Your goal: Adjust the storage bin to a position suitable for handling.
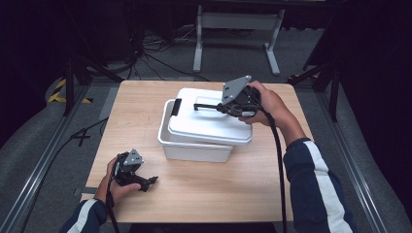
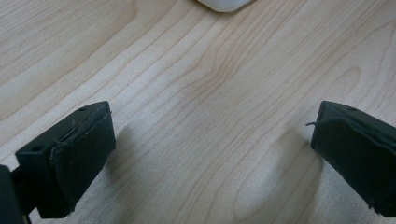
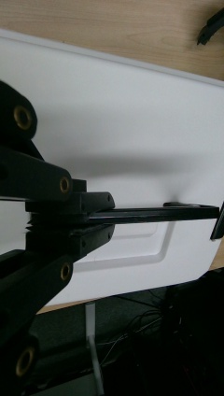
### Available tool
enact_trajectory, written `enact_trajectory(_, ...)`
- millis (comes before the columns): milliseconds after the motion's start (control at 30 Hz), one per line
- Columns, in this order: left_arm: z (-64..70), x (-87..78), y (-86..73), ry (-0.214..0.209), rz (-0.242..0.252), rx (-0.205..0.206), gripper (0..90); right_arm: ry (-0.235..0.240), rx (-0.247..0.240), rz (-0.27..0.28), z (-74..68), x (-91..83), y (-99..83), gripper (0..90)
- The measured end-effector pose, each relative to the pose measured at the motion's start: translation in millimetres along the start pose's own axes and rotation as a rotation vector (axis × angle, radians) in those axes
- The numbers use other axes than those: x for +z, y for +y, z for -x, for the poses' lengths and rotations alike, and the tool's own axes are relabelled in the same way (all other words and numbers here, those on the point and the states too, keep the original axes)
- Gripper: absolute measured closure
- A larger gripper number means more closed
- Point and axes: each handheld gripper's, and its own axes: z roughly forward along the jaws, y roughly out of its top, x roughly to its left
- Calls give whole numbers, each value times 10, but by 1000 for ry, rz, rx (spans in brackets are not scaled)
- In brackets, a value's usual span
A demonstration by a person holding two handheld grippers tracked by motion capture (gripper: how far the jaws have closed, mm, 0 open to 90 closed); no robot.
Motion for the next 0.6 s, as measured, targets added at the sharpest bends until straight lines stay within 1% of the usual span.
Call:
enact_trajectory(33,0,-1,1,0,-1,0,2,-3,14,1,-2,-27,-35,848)
enact_trajectory(167,0,0,0,0,0,0,2,-13,26,-3,-4,-100,-149,848)
enact_trajectory(200,0,0,0,0,0,0,2,-13,26,-3,-4,-100,-149,848)
enact_trajectory(233,2,7,-3,3,8,-2,2,-14,24,0,0,-121,-185,848)
enact_trajectory(333,2,5,-3,3,6,-1,2,-30,46,-3,-8,-198,-287,848)
enact_trajectory(433,1,5,-2,3,6,-1,2,-37,52,-6,-5,-241,-334,848)
enact_trajectory(500,1,5,-2,3,6,0,2,-46,53,4,-2,-295,-388,848)
enact_trajectory(567,2,5,-3,3,6,-1,2,-67,59,16,-6,-365,-460,848)
enact_trajectory(600,1,5,-3,3,6,0,2,-63,60,19,-5,-381,-480,848)
